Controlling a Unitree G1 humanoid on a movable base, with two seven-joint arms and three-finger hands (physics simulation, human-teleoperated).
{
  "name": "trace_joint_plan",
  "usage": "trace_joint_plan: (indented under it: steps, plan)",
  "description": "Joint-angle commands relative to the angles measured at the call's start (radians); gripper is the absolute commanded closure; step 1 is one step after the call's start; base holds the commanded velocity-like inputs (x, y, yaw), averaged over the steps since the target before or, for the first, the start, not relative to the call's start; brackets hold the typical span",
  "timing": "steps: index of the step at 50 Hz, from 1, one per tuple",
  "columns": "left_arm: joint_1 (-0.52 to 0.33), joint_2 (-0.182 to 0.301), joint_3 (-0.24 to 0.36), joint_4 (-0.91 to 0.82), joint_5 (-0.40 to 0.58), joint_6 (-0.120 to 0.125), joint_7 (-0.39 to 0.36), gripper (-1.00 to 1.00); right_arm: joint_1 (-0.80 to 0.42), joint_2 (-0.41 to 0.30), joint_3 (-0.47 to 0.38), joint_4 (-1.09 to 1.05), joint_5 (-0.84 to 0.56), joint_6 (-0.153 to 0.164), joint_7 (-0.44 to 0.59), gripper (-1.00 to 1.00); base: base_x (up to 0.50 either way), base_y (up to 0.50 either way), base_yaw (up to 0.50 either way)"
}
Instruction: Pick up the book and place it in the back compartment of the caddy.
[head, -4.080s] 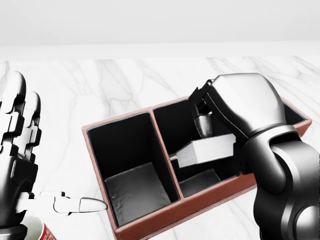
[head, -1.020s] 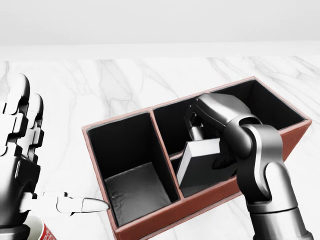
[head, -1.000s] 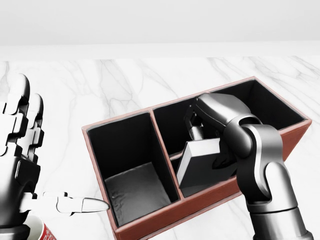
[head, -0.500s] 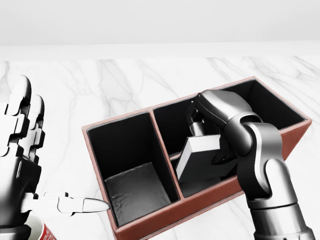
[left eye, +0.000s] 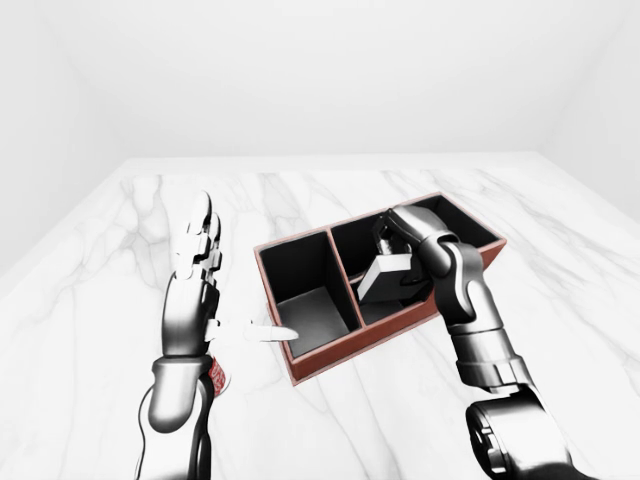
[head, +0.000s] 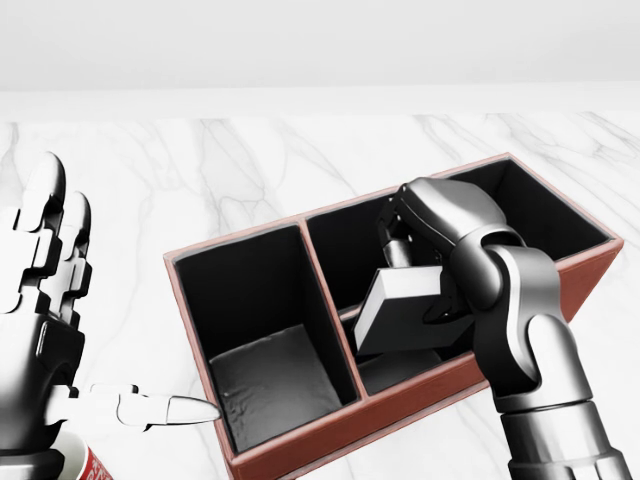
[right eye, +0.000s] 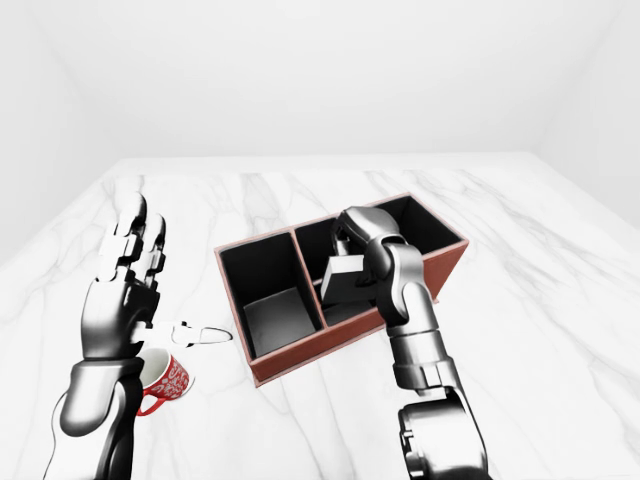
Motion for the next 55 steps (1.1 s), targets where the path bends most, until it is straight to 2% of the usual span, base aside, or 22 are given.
trace_joint_plan:
  steps: [1,16,55]
  plan:
    - [0.000,0.000,-0.002,-0.001,0.001,0.000,0.000,-1.00,-0.011,-0.003,-0.006,0.029,-0.012,0.000,-0.053,1.00,0.00,0.00,0.00]
    - [0.001,0.000,-0.001,0.001,0.001,0.000,0.000,-1.00,-0.011,-0.003,-0.006,0.047,-0.009,-0.001,-0.069,1.00,0.00,0.00,0.00]
    - [0.004,-0.001,-0.002,-0.017,0.003,0.000,0.000,-1.00,-0.009,-0.002,0.003,0.136,-0.003,-0.044,-0.158,1.00,0.00,0.00,0.00]
